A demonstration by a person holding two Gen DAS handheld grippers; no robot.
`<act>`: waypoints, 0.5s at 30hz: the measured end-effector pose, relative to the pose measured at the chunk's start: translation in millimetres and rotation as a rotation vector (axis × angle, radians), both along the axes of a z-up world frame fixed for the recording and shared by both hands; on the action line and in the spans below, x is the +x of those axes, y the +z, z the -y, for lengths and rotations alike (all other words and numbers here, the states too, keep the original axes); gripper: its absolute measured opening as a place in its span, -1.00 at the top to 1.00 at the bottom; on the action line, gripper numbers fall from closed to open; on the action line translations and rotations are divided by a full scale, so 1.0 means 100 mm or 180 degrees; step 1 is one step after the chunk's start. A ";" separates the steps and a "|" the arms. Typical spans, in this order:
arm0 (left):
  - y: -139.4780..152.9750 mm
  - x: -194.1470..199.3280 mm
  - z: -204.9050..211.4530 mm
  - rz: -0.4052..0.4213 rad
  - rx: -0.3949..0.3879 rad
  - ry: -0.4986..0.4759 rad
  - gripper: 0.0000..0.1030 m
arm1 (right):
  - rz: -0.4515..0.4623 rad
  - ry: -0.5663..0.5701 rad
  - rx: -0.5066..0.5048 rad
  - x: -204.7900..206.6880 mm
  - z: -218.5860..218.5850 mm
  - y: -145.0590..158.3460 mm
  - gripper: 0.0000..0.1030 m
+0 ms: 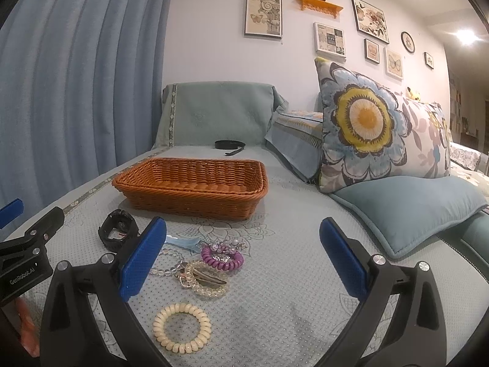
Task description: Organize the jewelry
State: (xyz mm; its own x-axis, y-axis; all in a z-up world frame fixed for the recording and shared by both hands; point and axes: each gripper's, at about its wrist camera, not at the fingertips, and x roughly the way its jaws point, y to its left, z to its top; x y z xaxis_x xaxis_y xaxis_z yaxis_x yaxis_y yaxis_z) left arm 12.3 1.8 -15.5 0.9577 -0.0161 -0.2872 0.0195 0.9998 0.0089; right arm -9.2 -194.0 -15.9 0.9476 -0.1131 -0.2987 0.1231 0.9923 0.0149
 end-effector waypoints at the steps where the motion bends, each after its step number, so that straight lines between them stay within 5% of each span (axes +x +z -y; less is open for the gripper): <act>1: 0.00 0.00 0.00 0.0000 0.0001 -0.0001 -0.84 | -0.0001 0.0000 0.0003 0.00 0.00 0.00 -0.87; 15: 0.00 -0.01 0.02 0.0001 0.0006 0.0003 -0.84 | -0.0010 0.0010 0.0032 0.01 0.02 0.00 -0.87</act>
State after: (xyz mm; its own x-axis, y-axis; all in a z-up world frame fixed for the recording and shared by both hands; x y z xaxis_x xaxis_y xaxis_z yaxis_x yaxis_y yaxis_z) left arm 11.4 0.1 -15.5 0.9579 -0.0147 -0.2869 0.0186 0.9998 0.0107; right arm -8.6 -195.9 -15.6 0.9471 -0.1069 -0.3027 0.1199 0.9925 0.0246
